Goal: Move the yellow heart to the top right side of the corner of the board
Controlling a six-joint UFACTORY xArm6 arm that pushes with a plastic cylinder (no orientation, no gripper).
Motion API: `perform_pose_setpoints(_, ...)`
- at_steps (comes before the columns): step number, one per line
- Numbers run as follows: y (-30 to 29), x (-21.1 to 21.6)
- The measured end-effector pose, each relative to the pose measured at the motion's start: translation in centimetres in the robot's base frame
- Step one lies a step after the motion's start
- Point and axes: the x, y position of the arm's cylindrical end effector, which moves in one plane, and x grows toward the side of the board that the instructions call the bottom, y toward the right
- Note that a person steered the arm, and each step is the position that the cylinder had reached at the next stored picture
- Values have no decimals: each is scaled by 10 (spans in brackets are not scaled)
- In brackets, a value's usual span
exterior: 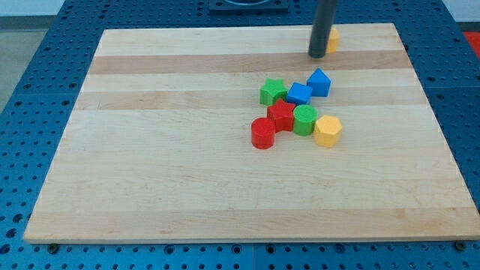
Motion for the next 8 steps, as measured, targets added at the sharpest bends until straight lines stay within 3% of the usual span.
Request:
perform_pose_setpoints(2, -11, -25)
perform_pose_setpoints(4, 28, -26)
perform_pose_setpoints(8, 34, -27)
